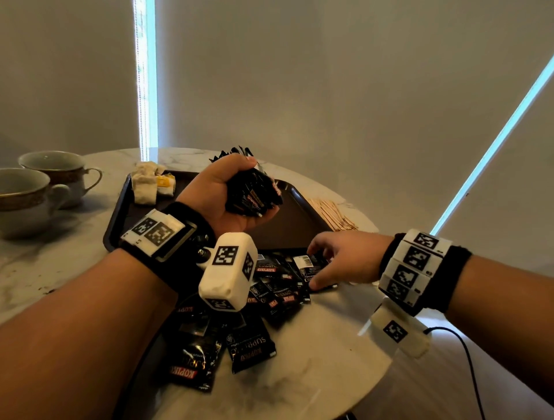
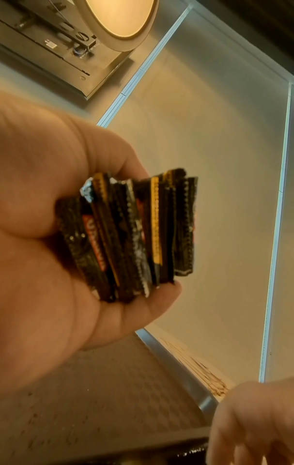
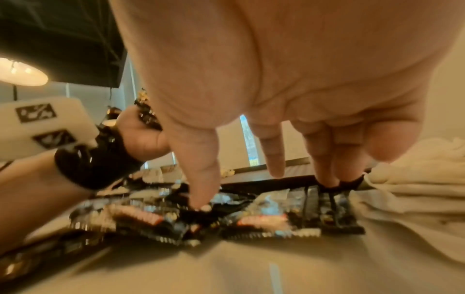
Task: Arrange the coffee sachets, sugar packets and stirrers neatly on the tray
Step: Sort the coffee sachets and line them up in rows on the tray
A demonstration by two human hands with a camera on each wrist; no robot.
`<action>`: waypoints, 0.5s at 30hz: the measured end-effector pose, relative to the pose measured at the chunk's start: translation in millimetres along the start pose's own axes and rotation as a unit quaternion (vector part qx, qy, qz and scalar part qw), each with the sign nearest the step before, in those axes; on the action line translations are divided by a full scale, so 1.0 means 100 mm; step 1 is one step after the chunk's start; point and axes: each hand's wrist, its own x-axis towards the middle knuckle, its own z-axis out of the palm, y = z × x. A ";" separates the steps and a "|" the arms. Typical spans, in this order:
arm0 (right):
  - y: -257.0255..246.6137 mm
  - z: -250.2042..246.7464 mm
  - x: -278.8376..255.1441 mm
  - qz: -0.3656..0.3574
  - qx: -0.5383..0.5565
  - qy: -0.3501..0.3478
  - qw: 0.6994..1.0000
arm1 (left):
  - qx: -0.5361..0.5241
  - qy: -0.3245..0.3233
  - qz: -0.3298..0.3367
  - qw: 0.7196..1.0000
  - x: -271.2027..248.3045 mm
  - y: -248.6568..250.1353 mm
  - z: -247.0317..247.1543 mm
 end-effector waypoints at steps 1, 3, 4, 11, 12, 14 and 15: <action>-0.01 0.03 0.01 -0.005 -0.032 -0.005 0.999 | 0.000 0.000 0.000 1.000 0.00 0.00 0.00; -0.04 0.10 0.01 -0.014 -0.073 -0.005 0.997 | 0.001 0.000 -0.002 1.000 0.00 -0.01 0.01; -0.05 0.12 0.01 -0.018 -0.084 -0.006 0.996 | 0.001 0.000 -0.004 1.000 -0.01 -0.01 0.01; 0.03 0.17 -0.07 -0.013 -0.049 0.016 0.999 | 0.006 0.008 -0.012 1.000 0.01 0.00 -0.01; 0.04 0.18 -0.08 -0.007 -0.047 0.019 0.999 | 0.006 0.006 -0.014 1.000 0.01 0.00 -0.01; 0.04 0.22 -0.10 0.006 -0.050 0.027 0.998 | 0.006 0.007 -0.016 1.000 0.01 0.00 -0.01; 0.03 0.24 -0.10 0.013 -0.047 0.031 0.998 | 0.006 0.007 -0.017 1.000 0.00 0.00 0.00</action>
